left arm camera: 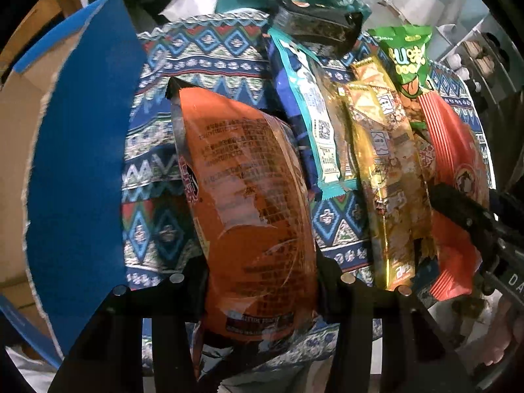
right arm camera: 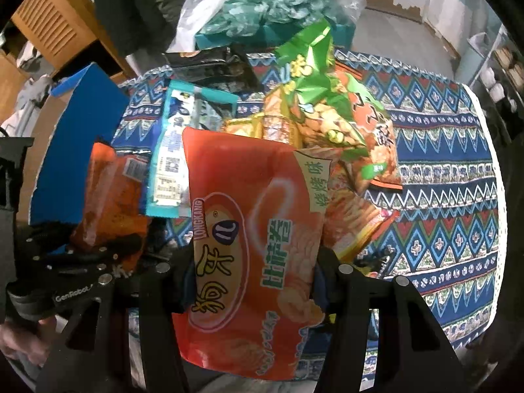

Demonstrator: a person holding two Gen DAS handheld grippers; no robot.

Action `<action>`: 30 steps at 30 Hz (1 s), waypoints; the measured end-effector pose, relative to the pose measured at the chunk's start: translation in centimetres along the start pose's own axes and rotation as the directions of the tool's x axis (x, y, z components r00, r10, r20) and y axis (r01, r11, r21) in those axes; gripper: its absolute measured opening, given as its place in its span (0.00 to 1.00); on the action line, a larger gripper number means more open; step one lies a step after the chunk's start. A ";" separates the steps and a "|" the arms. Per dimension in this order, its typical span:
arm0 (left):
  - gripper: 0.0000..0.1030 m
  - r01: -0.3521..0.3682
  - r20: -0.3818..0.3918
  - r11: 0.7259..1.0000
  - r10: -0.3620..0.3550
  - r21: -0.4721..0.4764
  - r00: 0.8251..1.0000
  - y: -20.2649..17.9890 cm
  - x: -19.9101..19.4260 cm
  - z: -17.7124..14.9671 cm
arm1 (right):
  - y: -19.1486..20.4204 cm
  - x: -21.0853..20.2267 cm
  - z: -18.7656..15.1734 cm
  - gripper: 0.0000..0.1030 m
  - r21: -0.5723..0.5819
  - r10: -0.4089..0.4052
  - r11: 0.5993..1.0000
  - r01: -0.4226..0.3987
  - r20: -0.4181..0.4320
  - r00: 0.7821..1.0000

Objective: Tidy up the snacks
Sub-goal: 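Grasp the orange bag with the left tool while the right tool grasps the red bag, then carry both bags into the cardboard box and open both tools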

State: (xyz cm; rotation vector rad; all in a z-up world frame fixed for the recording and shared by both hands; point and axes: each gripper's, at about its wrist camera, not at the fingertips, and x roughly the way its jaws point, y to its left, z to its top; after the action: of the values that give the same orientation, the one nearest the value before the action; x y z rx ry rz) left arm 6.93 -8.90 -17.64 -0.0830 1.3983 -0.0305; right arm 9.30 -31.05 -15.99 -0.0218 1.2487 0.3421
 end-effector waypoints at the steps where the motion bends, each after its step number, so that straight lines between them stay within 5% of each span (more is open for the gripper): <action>1: 0.49 -0.003 0.004 1.000 0.003 -0.004 1.000 0.1 -0.5 -0.4 | 0.3 -0.1 0.1 0.54 -0.006 0.000 1.000 0.000 0.003 1.000; 19: 0.49 0.020 0.174 1.000 -0.019 -0.003 0.985 2.8 -8.3 -2.2 | 5.7 -2.3 1.8 0.54 -0.085 0.037 0.996 -0.033 0.053 0.998; 30: 0.49 0.049 0.256 0.997 -0.030 -0.068 0.966 7.5 -12.7 -2.2 | 10.7 -4.4 3.2 0.54 -0.137 0.084 0.988 -0.072 0.086 0.993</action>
State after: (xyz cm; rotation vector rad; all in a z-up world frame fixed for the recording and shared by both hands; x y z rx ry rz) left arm 2.37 -0.63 -6.14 -0.1703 1.1403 -0.0010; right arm 8.22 -21.32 -9.02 -0.0718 1.1361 0.4897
